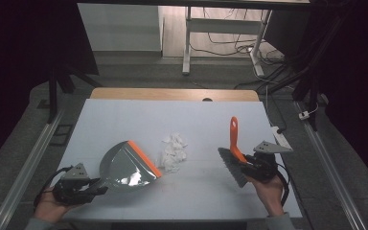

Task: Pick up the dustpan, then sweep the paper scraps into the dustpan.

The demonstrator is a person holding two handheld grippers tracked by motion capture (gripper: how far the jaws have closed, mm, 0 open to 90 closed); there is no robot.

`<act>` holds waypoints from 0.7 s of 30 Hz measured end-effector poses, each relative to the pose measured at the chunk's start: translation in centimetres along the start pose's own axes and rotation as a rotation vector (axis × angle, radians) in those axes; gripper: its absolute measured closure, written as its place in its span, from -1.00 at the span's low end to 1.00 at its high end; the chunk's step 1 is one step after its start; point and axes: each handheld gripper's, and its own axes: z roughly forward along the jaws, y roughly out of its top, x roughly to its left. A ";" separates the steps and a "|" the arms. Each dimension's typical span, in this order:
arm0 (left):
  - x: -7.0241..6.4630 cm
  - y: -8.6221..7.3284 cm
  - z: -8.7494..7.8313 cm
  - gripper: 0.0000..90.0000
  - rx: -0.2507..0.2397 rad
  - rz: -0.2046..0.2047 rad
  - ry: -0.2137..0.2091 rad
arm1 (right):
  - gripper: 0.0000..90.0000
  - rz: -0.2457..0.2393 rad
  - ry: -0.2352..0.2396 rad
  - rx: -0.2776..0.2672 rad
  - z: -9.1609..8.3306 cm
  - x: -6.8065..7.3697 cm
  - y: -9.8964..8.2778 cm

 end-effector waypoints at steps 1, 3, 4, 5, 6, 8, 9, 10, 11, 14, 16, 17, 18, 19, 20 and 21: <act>-0.1 0.0 0.0 0.37 -0.001 0.006 -0.004 | 0.56 -0.002 0.000 0.002 0.1 0.0 0.1; -0.2 0.0 0.1 0.37 0.001 0.011 -0.007 | 0.56 -0.002 0.002 0.002 0.4 0.0 0.2; -0.3 0.1 0.2 0.37 0.004 0.011 -0.006 | 0.56 0.005 0.008 0.003 0.5 0.0 0.3; -0.4 0.1 0.2 0.37 0.010 0.016 -0.003 | 0.56 0.005 0.010 0.005 0.7 0.0 0.4; -0.5 0.1 0.3 0.37 0.018 0.022 -0.001 | 0.56 0.003 0.009 0.007 0.9 0.0 0.5; -0.6 0.2 0.5 0.37 0.024 0.028 -0.002 | 0.56 -0.001 0.016 0.006 1.5 0.1 1.1; -0.5 0.2 0.5 0.37 0.027 0.029 -0.002 | 0.56 -0.002 0.014 0.004 1.6 0.0 1.4; -0.5 0.2 0.5 0.37 0.027 0.029 -0.002 | 0.56 0.003 0.019 0.000 1.8 0.0 1.7; -0.5 0.2 0.6 0.37 0.028 0.030 -0.004 | 0.56 0.008 0.026 -0.007 2.1 -0.2 2.0; -0.6 0.3 0.6 0.37 0.028 0.033 -0.009 | 0.56 0.035 0.041 -0.018 3.1 -0.5 3.1; -0.6 0.3 0.7 0.37 0.027 0.035 -0.012 | 0.56 0.039 0.040 -0.016 3.5 -0.5 3.5; -0.7 0.4 0.7 0.37 0.028 0.037 -0.014 | 0.56 0.039 0.041 -0.017 3.8 -0.6 3.8; -0.7 0.4 0.8 0.37 0.029 0.039 -0.014 | 0.56 0.045 0.035 -0.020 4.4 -0.6 4.5; -0.7 0.4 0.8 0.37 0.031 0.043 -0.015 | 0.56 0.043 0.032 -0.020 4.6 -0.6 4.8; -0.7 0.4 0.9 0.37 0.032 0.042 -0.017 | 0.56 0.043 0.032 -0.020 4.6 -0.6 4.8; -0.7 0.4 0.9 0.37 0.034 0.042 -0.016 | 0.56 0.043 0.032 -0.023 4.9 -0.6 5.0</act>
